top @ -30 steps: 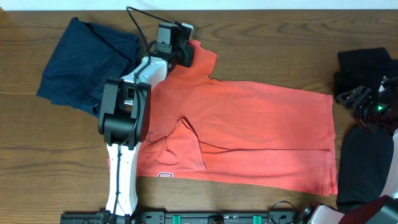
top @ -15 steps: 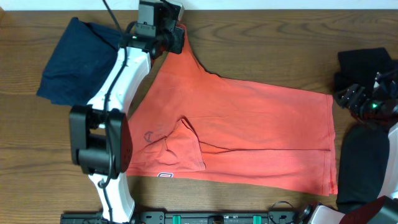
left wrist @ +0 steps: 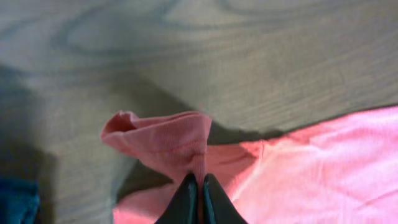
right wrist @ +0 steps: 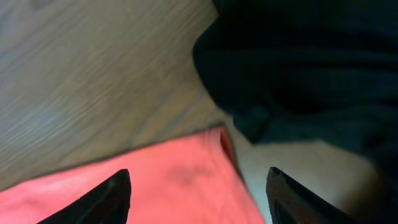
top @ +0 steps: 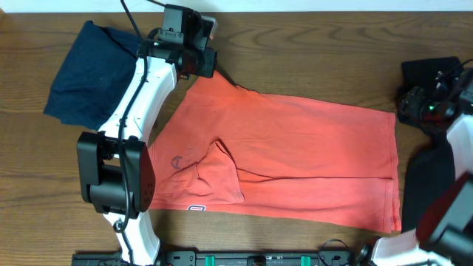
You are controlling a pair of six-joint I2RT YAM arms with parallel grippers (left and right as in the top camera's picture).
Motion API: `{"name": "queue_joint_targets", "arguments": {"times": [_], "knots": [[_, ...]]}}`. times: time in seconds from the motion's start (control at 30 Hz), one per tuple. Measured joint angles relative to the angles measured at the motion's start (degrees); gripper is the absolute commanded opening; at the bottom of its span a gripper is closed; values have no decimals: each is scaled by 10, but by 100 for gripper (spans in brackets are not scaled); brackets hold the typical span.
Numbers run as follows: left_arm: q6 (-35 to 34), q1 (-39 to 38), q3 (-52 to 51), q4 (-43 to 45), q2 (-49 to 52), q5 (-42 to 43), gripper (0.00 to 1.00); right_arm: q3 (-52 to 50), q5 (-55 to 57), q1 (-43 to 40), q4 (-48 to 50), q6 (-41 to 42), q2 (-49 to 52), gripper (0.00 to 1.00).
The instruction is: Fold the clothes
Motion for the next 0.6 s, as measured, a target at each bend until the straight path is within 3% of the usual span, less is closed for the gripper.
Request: {"name": "queue_joint_targets", "arguments": {"times": [0.27,0.47,0.6], "knots": [[0,0,0,-32,-49,0,6,0,-14,0,79,0,126,61],[0,0,0,-45,-75,0,6,0,-31,0,87,-1,144,50],[0,0,0,-59,-75,0,6,3,-39,0,91,-1,148,52]]}}
